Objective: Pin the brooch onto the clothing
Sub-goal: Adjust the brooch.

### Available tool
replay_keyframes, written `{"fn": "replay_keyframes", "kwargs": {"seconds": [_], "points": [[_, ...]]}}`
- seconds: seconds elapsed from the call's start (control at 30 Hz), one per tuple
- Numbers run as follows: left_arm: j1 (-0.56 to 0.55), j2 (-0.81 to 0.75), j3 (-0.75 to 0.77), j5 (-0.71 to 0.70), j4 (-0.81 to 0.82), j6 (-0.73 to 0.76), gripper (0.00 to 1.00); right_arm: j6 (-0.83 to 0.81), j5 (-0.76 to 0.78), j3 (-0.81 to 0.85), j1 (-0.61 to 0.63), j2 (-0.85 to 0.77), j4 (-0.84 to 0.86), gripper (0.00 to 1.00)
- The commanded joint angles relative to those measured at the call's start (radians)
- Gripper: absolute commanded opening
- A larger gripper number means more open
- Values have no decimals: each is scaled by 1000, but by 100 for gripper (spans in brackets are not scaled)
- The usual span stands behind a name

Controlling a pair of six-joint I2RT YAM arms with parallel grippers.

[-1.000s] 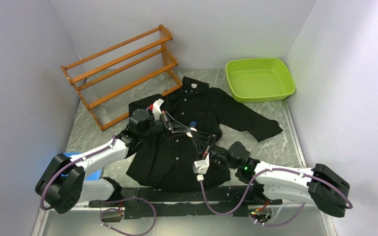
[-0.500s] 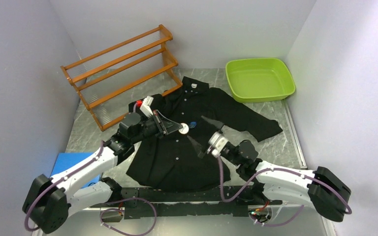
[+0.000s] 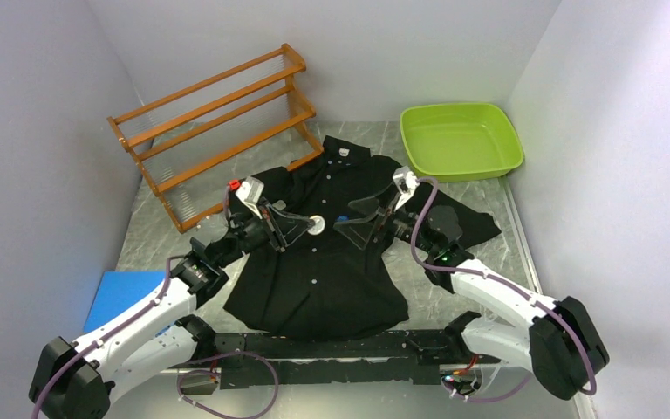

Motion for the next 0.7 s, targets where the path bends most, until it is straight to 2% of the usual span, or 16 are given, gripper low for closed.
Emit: {"fn": "replay_keyframes", "kwargs": {"seconds": [0.0, 0.1, 0.27, 0.37, 0.47, 0.53, 0.6, 0.67], "points": [[-3, 12, 90, 183, 4, 165, 3, 186, -332, 59, -20, 51, 165, 98], [-3, 16, 115, 252, -29, 211, 3, 214, -456, 79, -38, 91, 238, 90], [-3, 22, 101, 322, 77, 182, 3, 316, -608, 119, -41, 184, 396, 70], [-5, 33, 112, 338, 68, 175, 2, 410, -642, 135, -45, 250, 540, 56], [-4, 40, 107, 337, 79, 165, 3, 480, -657, 149, -45, 296, 624, 50], [-5, 36, 98, 327, 91, 158, 3, 474, -659, 153, -45, 304, 616, 45], [-5, 32, 90, 323, 105, 151, 3, 422, -646, 155, -45, 290, 542, 43], [-5, 28, 86, 321, 112, 148, 3, 342, -636, 165, -44, 262, 426, 35]]}}
